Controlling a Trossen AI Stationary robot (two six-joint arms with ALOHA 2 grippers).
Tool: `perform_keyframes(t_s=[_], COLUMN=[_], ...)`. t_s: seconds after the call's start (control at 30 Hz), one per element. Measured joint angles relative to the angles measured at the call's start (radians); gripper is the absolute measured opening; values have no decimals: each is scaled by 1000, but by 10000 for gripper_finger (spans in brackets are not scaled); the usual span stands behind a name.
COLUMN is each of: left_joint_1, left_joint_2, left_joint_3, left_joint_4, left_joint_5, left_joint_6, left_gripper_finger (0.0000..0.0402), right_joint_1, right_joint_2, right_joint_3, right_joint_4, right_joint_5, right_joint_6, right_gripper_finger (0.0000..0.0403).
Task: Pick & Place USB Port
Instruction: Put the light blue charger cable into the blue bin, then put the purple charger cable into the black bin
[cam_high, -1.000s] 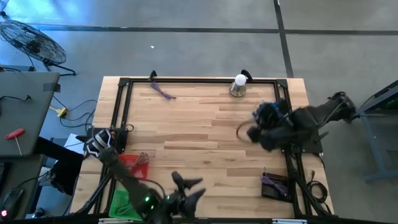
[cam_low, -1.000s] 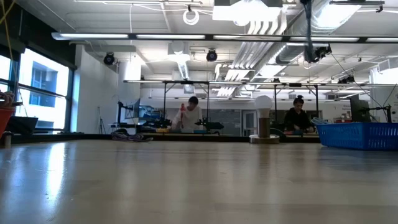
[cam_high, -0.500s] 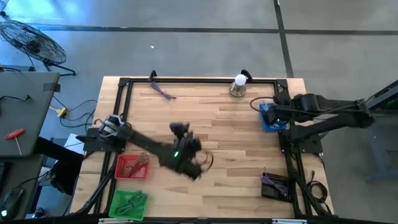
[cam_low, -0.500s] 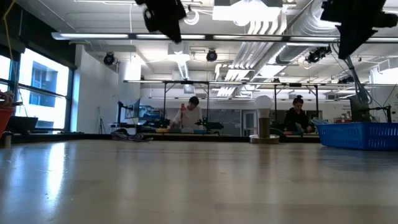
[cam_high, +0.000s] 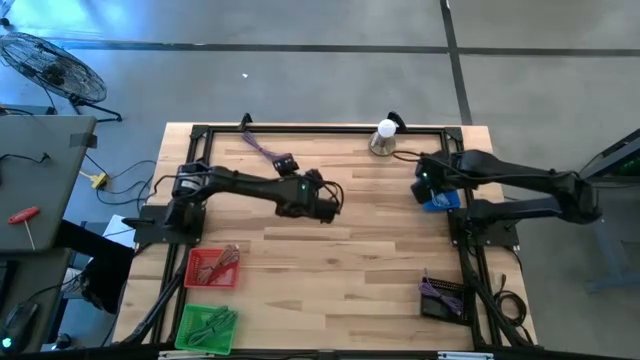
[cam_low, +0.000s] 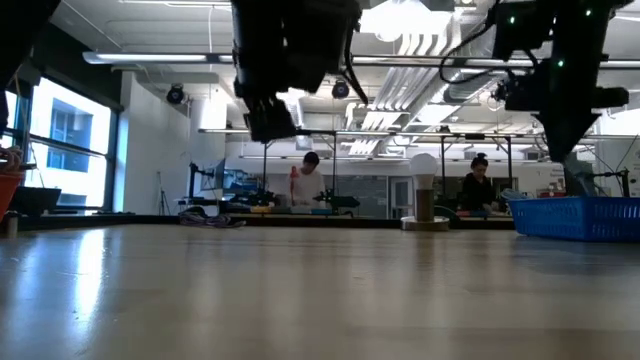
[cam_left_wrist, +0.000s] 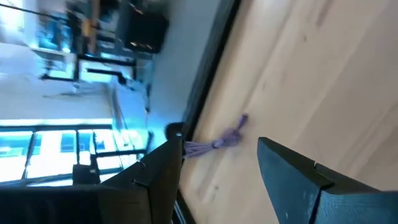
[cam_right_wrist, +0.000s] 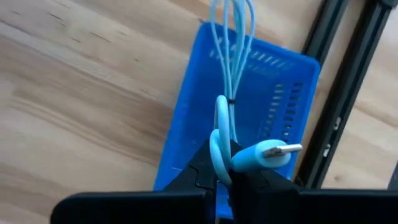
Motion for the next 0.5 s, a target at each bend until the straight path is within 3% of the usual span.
perform_keyframes(t_s=[0.23,0.5], left_joint_1=[36,34], left_joint_2=[1,1], left_joint_3=[-101,-120], left_joint_4=[173,165], left_joint_5=[37,103], left_joint_6=[158,170], left_gripper_finger=[202,202], right_joint_1=[-113,-139], right_joint_2=[0,1], right_joint_3=[-106,-147], right_joint_4=[104,162], right_joint_5=[-45,-46], right_joint_6=[-60,-108], right_gripper_finger=[14,101])
